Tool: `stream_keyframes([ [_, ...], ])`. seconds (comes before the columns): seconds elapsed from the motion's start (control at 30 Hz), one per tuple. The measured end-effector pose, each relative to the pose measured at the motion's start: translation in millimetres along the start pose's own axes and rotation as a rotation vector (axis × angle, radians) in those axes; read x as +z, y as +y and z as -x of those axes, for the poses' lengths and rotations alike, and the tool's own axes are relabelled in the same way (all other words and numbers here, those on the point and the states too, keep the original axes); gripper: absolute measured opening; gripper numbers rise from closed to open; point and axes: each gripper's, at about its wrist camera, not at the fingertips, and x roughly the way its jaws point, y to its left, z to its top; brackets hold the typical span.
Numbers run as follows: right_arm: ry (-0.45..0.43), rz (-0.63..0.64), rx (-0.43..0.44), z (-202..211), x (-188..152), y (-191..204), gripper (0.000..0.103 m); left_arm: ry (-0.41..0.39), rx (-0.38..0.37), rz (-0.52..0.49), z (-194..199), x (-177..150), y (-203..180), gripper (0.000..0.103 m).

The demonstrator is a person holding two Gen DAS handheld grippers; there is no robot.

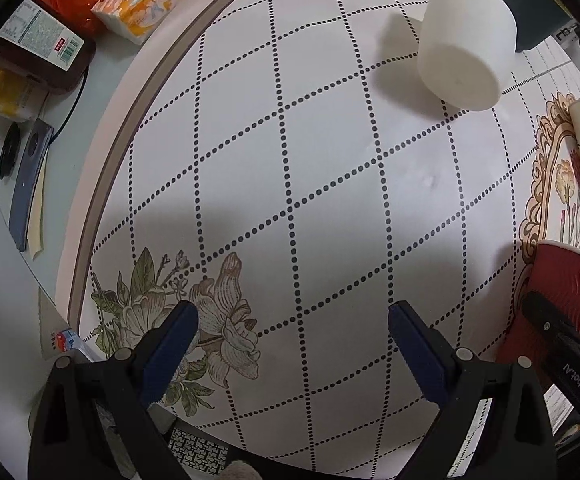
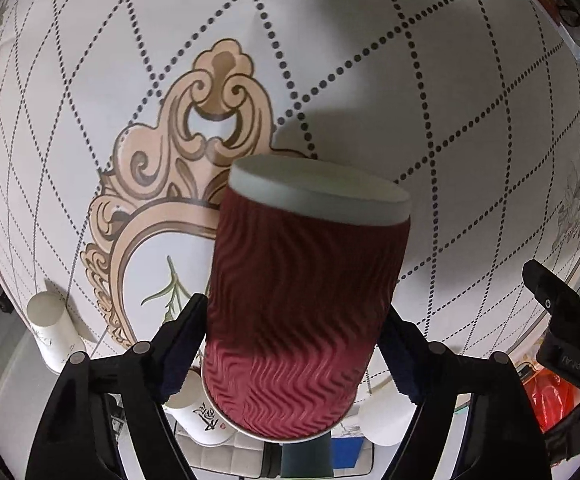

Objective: Flip cup upside down
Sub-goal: 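Grasp the red cup with the right gripper while the left gripper releases it, then rotate the right gripper to turn the red cup rim-down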

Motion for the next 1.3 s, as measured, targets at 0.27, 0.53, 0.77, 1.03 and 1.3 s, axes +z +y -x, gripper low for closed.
stream_keyframes([
  [0.27,-0.013,-0.034,-0.015,0.2,2.2,-7.8,0.081,0.003,0.001,0.006,-6.7,-6.2,9.0,0.098],
  [0.53,-0.005,-0.146,-0.032,2.4,-3.6,-27.1,0.08,-0.005,0.009,0.003,-5.3,-11.9,11.8,0.098],
  [0.77,-0.002,-0.345,0.049,5.5,-13.1,-52.8,0.08,-0.021,0.02,-0.01,-0.4,-14.3,9.6,0.098],
  [1.03,-0.03,-0.805,0.255,3.1,-44.2,-85.8,0.08,-0.03,0.028,-0.034,6.0,-11.3,7.3,0.098],
  [1.3,-0.065,-1.214,0.463,-13.6,-75.4,-87.6,0.08,-0.043,0.034,-0.084,11.7,-6.2,-4.5,0.098],
])
